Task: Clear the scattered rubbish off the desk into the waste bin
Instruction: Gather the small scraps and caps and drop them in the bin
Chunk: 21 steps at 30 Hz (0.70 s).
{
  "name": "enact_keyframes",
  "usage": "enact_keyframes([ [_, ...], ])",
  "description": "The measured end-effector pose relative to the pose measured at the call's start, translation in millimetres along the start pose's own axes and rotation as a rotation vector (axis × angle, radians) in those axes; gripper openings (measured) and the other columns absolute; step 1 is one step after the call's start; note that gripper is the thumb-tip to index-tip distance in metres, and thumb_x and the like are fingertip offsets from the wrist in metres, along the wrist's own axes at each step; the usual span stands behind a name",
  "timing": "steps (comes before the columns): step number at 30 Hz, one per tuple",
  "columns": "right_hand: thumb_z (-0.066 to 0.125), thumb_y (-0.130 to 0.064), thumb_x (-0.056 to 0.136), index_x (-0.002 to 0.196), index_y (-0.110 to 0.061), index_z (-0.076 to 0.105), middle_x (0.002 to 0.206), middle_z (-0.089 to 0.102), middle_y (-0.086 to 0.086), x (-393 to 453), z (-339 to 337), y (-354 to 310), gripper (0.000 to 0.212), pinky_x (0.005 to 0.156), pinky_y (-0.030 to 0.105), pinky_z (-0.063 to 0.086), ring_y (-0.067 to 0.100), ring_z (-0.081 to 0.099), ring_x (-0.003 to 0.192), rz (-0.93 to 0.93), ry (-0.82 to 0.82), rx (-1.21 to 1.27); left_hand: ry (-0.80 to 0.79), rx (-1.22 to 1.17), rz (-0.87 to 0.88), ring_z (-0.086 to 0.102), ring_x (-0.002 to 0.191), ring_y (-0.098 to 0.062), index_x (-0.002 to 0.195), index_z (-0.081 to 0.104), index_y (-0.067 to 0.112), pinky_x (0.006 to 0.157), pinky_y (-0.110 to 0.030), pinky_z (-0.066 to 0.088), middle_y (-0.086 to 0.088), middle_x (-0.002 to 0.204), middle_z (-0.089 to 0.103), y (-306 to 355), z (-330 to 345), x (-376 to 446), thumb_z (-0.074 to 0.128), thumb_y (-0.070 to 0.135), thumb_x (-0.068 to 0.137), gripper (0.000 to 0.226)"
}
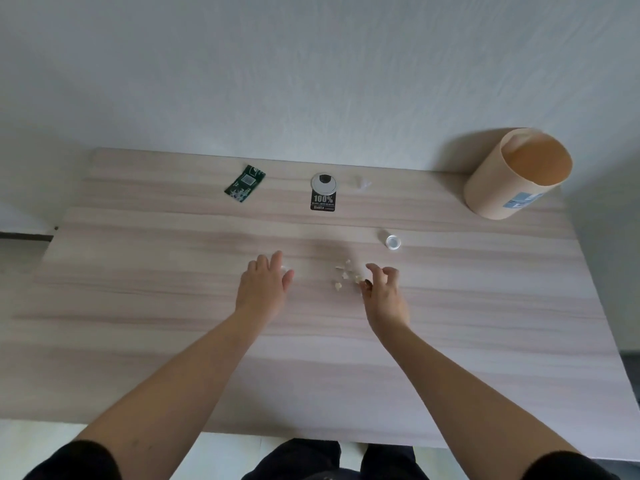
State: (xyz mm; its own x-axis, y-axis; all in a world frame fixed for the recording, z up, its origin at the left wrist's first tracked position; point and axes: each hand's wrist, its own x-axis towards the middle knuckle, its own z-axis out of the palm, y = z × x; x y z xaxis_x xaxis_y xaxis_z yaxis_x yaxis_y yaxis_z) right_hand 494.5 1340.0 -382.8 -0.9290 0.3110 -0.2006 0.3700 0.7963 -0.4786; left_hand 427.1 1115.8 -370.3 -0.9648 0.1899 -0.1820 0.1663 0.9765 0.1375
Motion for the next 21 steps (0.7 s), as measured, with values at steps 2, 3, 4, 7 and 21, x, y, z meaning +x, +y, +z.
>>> enact_keyframes([
  [2,0.053,-0.041,0.090,0.129,-0.023,0.038,0.121,0.040,0.012,9,10,-4,0.045,0.050,0.034,0.046,0.037,0.062,0.075,-0.030,-0.010,-0.020,-0.019,0.024,-0.002,0.050,0.097,-0.032,0.130,0.035,0.013,0.076,-0.042,0.046,-0.014,0.108,0.053,1,6,7,0.036,0.049,0.094,0.050],
  [3,0.054,-0.047,0.088,0.130,-0.023,0.036,0.119,0.039,0.012,13,15,-6,0.051,0.050,0.034,0.045,0.037,0.063,0.075,-0.042,-0.015,-0.040,-0.029,0.030,0.002,0.049,0.098,-0.032,0.131,0.033,0.014,0.077,-0.041,0.046,-0.014,0.110,0.052,1,9,10,0.034,0.052,0.094,0.053],
  [4,0.055,-0.052,0.085,0.130,-0.024,0.034,0.118,0.038,0.010,18,19,-9,0.058,0.052,0.033,0.044,0.036,0.063,0.077,-0.050,-0.019,-0.066,-0.036,0.037,0.010,0.049,0.098,-0.031,0.132,0.030,0.015,0.078,-0.041,0.045,-0.014,0.111,0.051,1,13,12,0.033,0.055,0.093,0.056],
  [7,0.052,-0.071,0.072,0.136,-0.029,0.025,0.121,0.036,0.008,34,33,-18,0.081,0.063,0.037,0.050,0.030,0.057,0.093,-0.060,-0.013,-0.200,-0.050,0.069,0.030,0.048,0.098,-0.030,0.135,0.027,0.016,0.078,-0.039,0.044,-0.013,0.111,0.050,2,21,16,0.029,0.061,0.090,0.064],
  [21,0.073,-0.035,0.078,0.065,-0.013,0.057,0.060,0.055,0.005,65,44,-4,0.029,0.031,0.026,0.038,0.023,0.051,0.047,-0.438,0.299,-0.451,0.162,0.286,0.188,0.056,0.058,-0.029,0.087,0.059,0.007,0.038,-0.030,0.046,-0.011,0.071,0.057,9,33,19,0.062,0.024,0.084,0.018],
])
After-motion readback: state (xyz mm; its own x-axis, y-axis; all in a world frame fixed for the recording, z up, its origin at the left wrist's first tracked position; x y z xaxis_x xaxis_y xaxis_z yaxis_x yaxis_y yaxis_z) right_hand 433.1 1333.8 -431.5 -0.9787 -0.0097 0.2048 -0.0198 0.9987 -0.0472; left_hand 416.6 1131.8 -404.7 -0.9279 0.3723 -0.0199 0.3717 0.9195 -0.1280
